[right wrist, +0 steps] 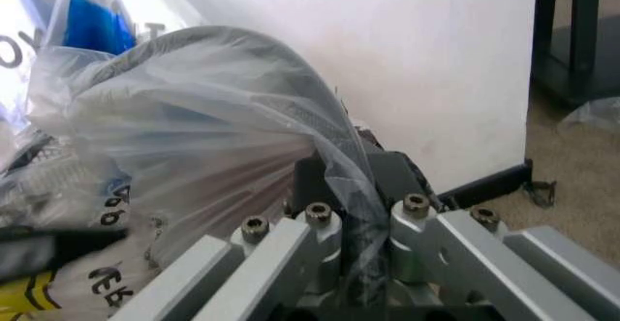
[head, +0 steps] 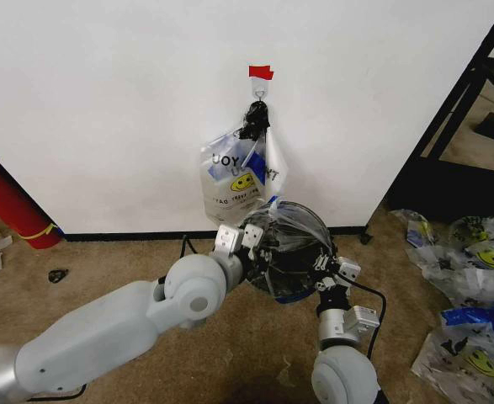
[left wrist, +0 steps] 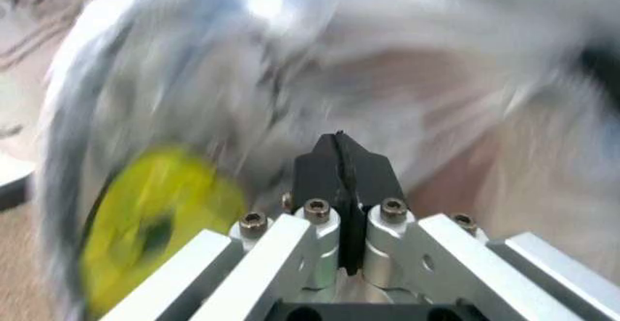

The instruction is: Pick up the garbage bag from the wall and place it over the trash bin.

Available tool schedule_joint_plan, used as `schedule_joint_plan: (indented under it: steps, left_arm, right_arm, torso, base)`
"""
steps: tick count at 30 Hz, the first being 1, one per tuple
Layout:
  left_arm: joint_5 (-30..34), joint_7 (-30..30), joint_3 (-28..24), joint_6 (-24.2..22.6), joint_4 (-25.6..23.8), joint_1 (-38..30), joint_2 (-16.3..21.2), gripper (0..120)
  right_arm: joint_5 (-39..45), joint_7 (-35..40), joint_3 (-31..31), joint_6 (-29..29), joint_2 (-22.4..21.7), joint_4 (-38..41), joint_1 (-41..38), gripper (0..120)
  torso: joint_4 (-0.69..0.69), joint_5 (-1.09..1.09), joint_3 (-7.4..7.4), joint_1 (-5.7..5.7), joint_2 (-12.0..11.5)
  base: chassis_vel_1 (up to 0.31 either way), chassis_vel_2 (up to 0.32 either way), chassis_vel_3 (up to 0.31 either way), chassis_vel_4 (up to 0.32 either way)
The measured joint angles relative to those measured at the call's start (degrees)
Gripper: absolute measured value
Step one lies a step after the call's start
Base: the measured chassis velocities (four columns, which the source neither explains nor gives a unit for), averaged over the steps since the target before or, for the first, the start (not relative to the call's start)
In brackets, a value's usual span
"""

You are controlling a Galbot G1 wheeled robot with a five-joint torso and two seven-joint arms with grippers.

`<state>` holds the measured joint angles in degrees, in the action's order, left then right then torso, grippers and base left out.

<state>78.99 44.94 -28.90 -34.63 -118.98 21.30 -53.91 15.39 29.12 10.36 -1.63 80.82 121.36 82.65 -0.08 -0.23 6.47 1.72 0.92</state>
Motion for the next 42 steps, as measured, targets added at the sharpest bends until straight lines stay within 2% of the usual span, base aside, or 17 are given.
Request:
schedule_joint_plan:
  steps: [3,5,6,12,17,23,25,28,33,42]
  left_arm:
    - [-0.99,0.03,-1.83,0.18,2.51,-1.11,-2.91,0]
    - [-0.99,0.03,-1.83,0.18,2.51,-1.11,-2.91,0]
    - [-2.22,0.09,-3.20,0.18,4.71,-1.15,-5.08,0]
    - [-3.31,0.45,-5.75,0.09,9.02,-1.84,-10.07,0]
    - [-3.37,0.64,-6.68,0.27,10.48,-1.70,-12.15,0]
    - [-4.73,0.53,-6.86,1.26,12.01,-0.62,-12.64,0]
    - [-5.06,0.51,-5.90,1.33,11.26,-0.03,-10.92,0]
    - [-4.26,0.88,-4.22,0.92,7.35,0.19,-7.11,0]
    - [-3.46,1.25,-4.02,0.13,5.15,0.26,-5.36,0]
    - [-2.97,1.85,-7.13,-0.31,9.65,0.74,-9.65,0]
  right_arm:
    - [-0.34,-0.04,-0.09,-0.15,0.24,-0.05,0.29,0]
    - [-0.34,-0.04,-0.09,-0.15,0.24,-0.05,0.29,0]
    - [-0.34,-0.04,-0.04,-0.17,0.25,0.12,0.33,0]
    - [0.05,-0.02,-0.18,-0.11,0.27,1.56,0.85,0]
    - [0.91,0.14,-0.19,0.35,0.28,2.19,1.01,0]
    - [1.08,0.19,-0.17,0.39,0.09,2.40,1.29,0]
    - [0.87,0.16,-0.24,0.27,0.19,2.36,1.34,0]
    - [-0.06,0.04,-0.09,-0.36,0.07,1.41,1.10,0]
    - [-0.82,-0.01,-0.12,-0.70,0.18,0.84,0.68,0]
    - [-3.70,-0.73,-1.53,-2.01,0.41,2.10,2.68,0]
  torso:
    - [0.00,0.00,0.00,0.00,0.00]
    - [0.00,0.00,0.00,0.00,0.00]
    - [0.02,0.01,0.00,0.00,0.00]
    - [0.01,0.01,0.00,0.00,0.00]
    - [0.02,0.01,0.00,0.00,0.00]
    - [0.01,0.01,0.00,0.00,0.00]
    - [0.02,0.00,0.00,0.00,0.00]
    - [0.04,0.00,0.00,0.00,0.00]
    - [0.03,0.00,0.00,0.00,0.00]
    - [0.02,0.00,0.00,0.00,0.00]
  base:
    - [0.000,0.000,0.000,0.000]
    - [0.000,0.000,0.000,0.000]
    - [0.000,0.000,0.000,0.000]
    - [0.000,0.000,0.000,0.000]
    - [0.000,0.000,0.000,0.000]
    - [0.000,0.000,0.000,0.000]
    - [0.000,0.000,0.000,0.000]
    - [0.000,0.000,0.000,0.000]
    - [0.000,0.000,0.000,0.000]
    - [0.000,0.000,0.000,0.000]
